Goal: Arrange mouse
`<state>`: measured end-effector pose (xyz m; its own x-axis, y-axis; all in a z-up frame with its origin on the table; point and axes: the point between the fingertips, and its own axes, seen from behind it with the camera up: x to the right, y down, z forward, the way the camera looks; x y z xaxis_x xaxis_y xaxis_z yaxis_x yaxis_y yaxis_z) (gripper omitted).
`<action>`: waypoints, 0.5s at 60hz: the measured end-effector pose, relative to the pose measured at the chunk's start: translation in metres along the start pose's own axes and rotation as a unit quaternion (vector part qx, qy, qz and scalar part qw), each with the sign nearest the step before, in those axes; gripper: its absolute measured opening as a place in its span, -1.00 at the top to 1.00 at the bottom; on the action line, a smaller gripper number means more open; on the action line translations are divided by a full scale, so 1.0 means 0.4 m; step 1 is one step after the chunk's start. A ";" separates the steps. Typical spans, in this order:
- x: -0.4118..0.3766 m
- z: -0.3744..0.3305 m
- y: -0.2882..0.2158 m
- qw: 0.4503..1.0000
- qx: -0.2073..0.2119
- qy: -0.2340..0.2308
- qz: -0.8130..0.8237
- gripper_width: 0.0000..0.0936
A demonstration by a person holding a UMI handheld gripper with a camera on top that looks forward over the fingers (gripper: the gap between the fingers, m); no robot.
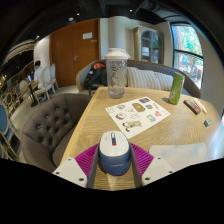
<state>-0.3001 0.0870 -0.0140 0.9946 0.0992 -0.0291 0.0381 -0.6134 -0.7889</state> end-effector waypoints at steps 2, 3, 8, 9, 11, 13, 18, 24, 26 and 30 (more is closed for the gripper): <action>0.000 0.003 0.002 1.000 -0.016 -0.003 0.002 -0.11; -0.001 0.003 0.002 1.000 -0.025 -0.005 0.004 -0.07; -0.035 -0.018 -0.017 0.997 -0.054 -0.049 0.035 0.04; -0.043 -0.030 -0.034 0.996 -0.051 -0.062 0.043 0.04; -0.045 -0.062 -0.081 0.995 -0.035 -0.077 0.050 0.07; -0.026 -0.104 -0.139 0.996 -0.018 -0.072 0.045 0.06; 0.069 -0.226 -0.302 0.997 0.056 -0.047 0.034 0.07; 0.252 -0.362 -0.377 0.994 0.101 0.003 0.045 0.07; 0.320 -0.371 -0.361 0.993 0.104 0.026 0.051 0.07; 0.438 -0.392 -0.255 0.993 0.078 0.062 0.063 0.07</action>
<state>-0.1146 0.0441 0.1574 0.9952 -0.0741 -0.0642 -0.0922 -0.4846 -0.8698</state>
